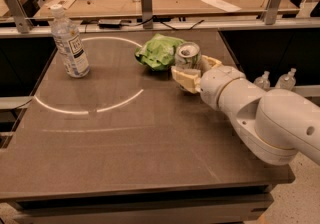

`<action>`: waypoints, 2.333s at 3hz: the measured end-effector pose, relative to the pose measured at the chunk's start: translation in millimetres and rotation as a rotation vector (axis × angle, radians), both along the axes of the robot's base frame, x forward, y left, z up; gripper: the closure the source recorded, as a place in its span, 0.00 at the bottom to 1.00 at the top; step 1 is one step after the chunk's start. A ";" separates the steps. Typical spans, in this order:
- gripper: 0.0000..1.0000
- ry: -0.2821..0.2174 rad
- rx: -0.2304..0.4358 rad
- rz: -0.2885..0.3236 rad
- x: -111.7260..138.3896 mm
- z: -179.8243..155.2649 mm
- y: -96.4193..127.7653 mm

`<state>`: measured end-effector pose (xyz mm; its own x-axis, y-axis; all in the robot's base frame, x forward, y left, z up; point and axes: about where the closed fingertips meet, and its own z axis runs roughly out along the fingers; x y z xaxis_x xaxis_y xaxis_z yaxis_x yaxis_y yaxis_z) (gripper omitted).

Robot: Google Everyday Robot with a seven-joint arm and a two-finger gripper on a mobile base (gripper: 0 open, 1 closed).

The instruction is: Move 7up can near green rice chip bag

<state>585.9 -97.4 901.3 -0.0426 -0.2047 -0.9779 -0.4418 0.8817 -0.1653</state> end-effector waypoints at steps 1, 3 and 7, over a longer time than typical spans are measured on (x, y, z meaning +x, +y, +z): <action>1.00 0.033 0.001 -0.023 14.7 -10.5 -14.8; 1.00 0.061 0.027 -0.040 40.9 -13.0 -23.2; 1.00 0.088 0.056 0.003 86.2 -30.7 -7.9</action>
Offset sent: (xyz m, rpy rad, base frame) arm 0.0486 -0.0331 -0.0183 0.0309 0.0858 -0.0593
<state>672.1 -105.3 870.6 -0.1280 -0.1497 -0.9804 -0.4550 0.8873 -0.0761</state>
